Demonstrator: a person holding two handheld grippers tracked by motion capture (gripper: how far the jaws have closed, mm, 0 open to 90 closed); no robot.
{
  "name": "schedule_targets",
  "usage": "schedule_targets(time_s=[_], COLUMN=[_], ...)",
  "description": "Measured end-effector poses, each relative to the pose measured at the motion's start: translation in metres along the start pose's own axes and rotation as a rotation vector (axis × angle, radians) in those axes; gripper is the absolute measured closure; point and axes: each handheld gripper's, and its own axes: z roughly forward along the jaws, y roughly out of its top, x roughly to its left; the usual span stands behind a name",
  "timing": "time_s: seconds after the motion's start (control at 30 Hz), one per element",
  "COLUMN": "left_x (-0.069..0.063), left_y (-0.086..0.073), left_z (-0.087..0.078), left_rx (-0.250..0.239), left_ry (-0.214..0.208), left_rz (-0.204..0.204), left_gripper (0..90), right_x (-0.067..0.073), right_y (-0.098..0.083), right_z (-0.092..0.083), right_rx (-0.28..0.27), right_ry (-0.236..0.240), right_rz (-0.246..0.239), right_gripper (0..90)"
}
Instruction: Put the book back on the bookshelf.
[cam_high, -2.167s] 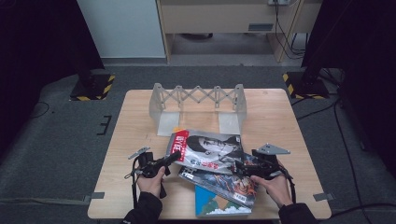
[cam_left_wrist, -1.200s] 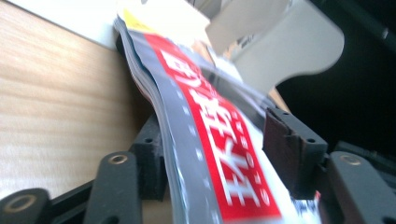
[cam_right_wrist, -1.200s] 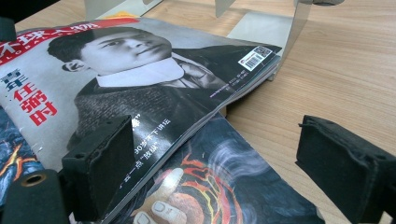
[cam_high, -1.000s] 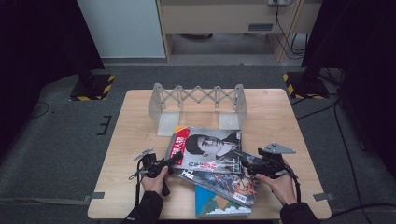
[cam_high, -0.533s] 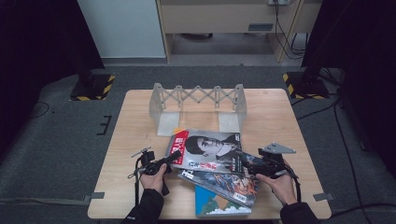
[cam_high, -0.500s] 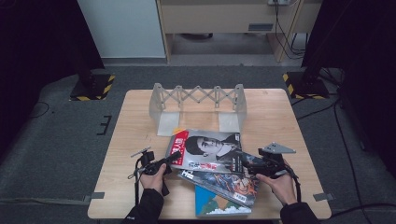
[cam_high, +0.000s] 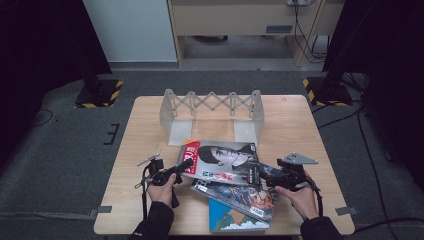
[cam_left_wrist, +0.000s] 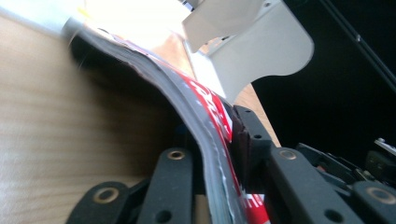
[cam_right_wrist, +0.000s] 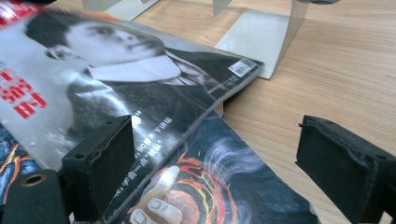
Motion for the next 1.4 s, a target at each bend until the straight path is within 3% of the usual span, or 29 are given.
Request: schedule_targets(time_s=[0.1, 0.3, 0.37, 0.6, 0.87, 1.07, 1.2, 1.4], left_x=[-0.008, -0.009, -0.011, -0.029, -0.059, -0.088, -0.099, -0.110], left_y=[0.007, 0.016, 0.018, 0.030, 0.055, 0.079, 0.091, 0.106], left_z=[-0.006, -0.015, -0.017, -0.021, -0.027, -0.027, -0.030, -0.041], left_rx=[-0.005, -0.010, -0.010, -0.012, -0.048, -0.045, -0.066, -0.084], left_ry=[-0.005, -0.035, -0.040, -0.039, -0.058, -0.048, -0.050, -0.016], left_rz=[0.030, -0.016, -0.012, 0.110, 0.231, 0.343, 0.375, 0.462], left_gripper=[79.2, 83.7, 84.6, 85.5, 86.2, 86.4, 86.4, 86.4], right_x=[-0.001, -0.003, -0.004, -0.005, -0.011, -0.022, -0.030, -0.042], right_y=[0.000, 0.000, 0.000, 0.001, 0.002, 0.003, 0.003, 0.001], right_z=[-0.001, -0.002, -0.001, -0.003, -0.007, -0.012, -0.016, -0.021], right_rx=[-0.002, -0.006, -0.005, -0.014, -0.029, -0.034, -0.044, -0.042], right_ry=[-0.001, -0.006, -0.007, -0.011, -0.033, -0.057, -0.080, -0.122], right_rz=[0.005, 0.002, 0.004, 0.012, 0.027, 0.039, 0.055, 0.057], right_gripper=[11.7, 11.7, 11.7, 11.7, 11.7, 11.5, 11.5, 11.6])
